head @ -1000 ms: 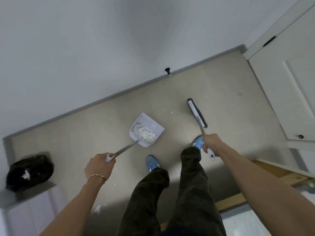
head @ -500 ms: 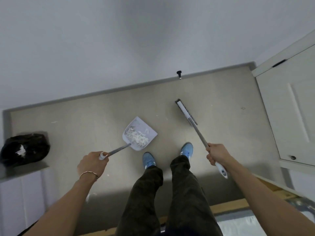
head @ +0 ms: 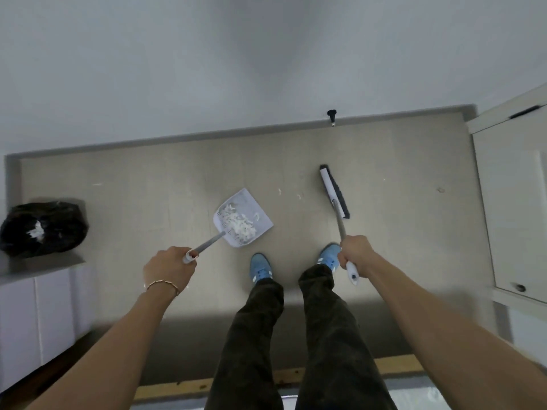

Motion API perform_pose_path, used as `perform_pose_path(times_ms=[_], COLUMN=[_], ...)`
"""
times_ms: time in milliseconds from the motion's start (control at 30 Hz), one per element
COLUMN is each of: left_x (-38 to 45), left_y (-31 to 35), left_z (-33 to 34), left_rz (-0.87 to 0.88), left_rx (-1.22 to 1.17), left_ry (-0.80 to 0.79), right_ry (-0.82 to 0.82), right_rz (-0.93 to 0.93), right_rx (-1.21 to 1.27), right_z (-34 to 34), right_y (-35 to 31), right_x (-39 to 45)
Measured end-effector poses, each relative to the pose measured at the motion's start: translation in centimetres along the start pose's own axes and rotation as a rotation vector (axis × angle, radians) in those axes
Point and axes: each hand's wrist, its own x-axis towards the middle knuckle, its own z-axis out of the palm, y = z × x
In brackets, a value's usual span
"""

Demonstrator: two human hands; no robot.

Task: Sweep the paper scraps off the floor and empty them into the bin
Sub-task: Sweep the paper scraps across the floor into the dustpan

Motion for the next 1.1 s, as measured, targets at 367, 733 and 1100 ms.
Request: perform_pose_path(times_ms=[367, 733, 1100], left_x=[2.1, 1.4, -0.7], left_y=[-0.2, -3.1, -7.2], left_z=[0.0, -1.2, 1.3], left_rz=[0.007, -0.009, -0.044], left_rx=[0.051, -0.020, -0.069], left_ry=[-0.015, -0.065, -0.038], right_ry=[-0.201, -0.269, -0.104], right_rz=[0.019, 0.036, -0.114], right_rx=[-0.412, -0.210, -0.404], right_z=[10.7, 5.7, 7.2], right_y=[0.0, -4.2, -5.5], right_x=[-5.0, -9.0, -4.0])
